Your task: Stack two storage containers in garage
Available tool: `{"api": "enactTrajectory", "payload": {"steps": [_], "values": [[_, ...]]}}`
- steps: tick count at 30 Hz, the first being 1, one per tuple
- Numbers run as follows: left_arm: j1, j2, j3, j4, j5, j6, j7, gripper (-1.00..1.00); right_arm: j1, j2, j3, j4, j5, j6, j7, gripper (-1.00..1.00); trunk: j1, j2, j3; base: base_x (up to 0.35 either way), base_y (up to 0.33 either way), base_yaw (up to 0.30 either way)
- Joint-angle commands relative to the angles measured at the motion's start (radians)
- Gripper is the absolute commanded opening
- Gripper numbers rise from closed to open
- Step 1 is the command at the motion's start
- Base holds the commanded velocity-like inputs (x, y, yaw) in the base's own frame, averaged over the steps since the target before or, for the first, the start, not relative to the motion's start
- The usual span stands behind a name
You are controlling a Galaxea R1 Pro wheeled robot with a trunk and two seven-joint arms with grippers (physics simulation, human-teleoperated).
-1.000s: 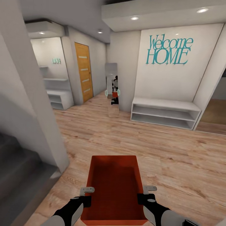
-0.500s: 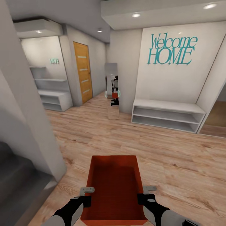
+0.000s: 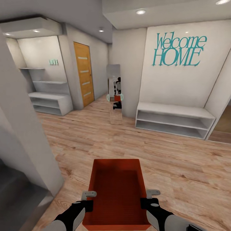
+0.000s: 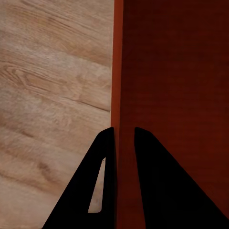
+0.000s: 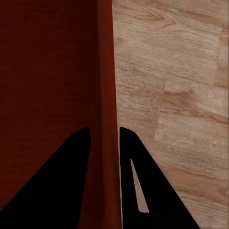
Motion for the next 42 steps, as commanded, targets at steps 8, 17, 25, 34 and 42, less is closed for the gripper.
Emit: {"api": "enactTrajectory", "payload": {"steps": [8, 17, 25, 34, 42], "values": [[0.000, 0.001, -0.018, -0.003, 0.023, 0.006, 0.009, -1.00, 0.000, -0.008, 0.023, 0.011, -0.010, -0.003, -0.003, -1.00, 0.001, -0.001, -0.001, 0.323, 0.000, 0.000], [0.000, 0.001, -0.018, -0.003, 0.023, 0.006, 0.009, -1.00, 0.000, -0.008, 0.023, 0.011, -0.010, -0.003, -0.003, -1.00, 0.001, -0.001, -0.001, 0.323, 0.000, 0.000], [-0.001, 0.001, -0.018, -0.003, 0.023, 0.006, 0.009, -1.00, 0.000, -0.009, 0.023, 0.011, -0.010, -0.003, -0.003, -1.00, 0.001, -0.001, -0.001, 0.323, 0.000, 0.000], [-0.001, 0.001, -0.018, -0.003, 0.023, 0.006, 0.009, -1.00, -0.001, -0.009, 0.023, 0.011, -0.010, -0.003, -0.003, -1.00, 0.001, -0.001, -0.001, 0.323, 0.000, 0.000], [0.000, 0.001, -0.018, -0.003, 0.023, 0.006, 0.009, -1.00, -0.001, -0.009, 0.023, 0.011, -0.010, -0.003, -0.002, -1.00, 0.001, -0.001, -0.001, 0.323, 0.000, 0.000]]}}
